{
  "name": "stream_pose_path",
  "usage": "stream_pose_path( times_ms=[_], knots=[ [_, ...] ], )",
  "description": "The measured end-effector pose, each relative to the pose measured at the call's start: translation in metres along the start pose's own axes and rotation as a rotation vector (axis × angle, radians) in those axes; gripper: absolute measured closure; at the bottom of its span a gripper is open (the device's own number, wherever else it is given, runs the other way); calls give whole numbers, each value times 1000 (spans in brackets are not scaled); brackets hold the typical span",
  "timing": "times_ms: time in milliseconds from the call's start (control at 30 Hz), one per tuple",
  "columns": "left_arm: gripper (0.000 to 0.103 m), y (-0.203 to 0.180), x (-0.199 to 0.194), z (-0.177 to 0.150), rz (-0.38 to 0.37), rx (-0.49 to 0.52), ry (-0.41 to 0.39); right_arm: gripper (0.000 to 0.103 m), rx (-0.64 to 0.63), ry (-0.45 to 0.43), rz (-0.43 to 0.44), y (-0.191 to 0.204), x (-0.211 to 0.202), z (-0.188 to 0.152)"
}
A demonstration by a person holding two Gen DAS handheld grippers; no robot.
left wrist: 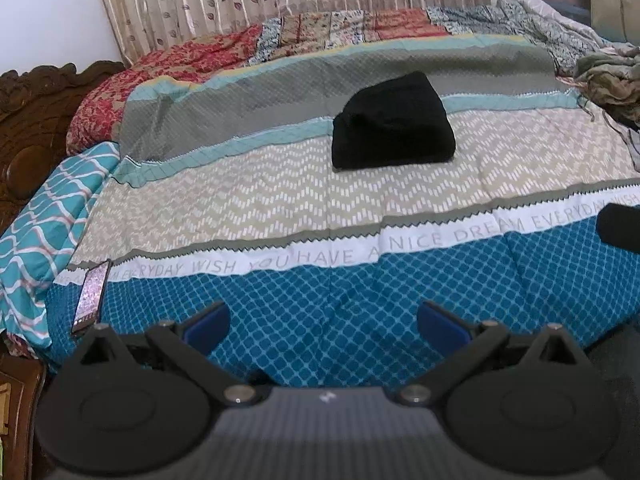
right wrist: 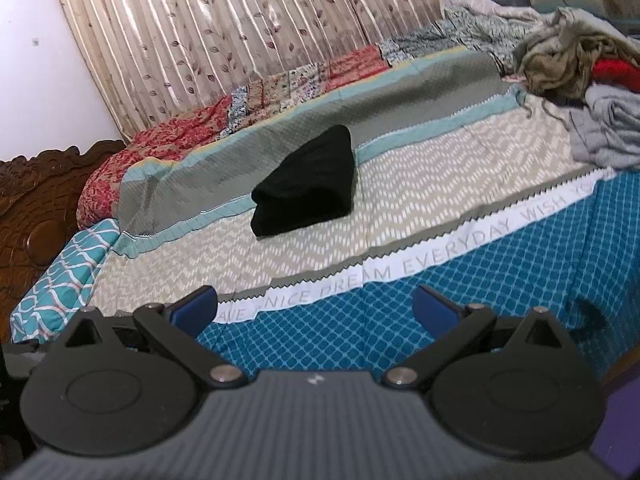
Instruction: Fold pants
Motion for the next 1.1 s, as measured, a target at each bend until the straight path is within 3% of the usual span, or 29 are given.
stream_pose_path(
  times_ms=[1100],
  knots=[
    [0,3,19,-12,7,-15,132,0,40,55,16,-6,7,-4]
  ],
)
Point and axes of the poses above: each gripper's, at about its wrist camera, not at the fingertips, and x roughly the way its jaws point, y to its left, z to its top, the point moved 6 cm from there along x, roughly the way its jaws point, and after that the axes turned 15 degrees about -x, right-handed, at the moved point
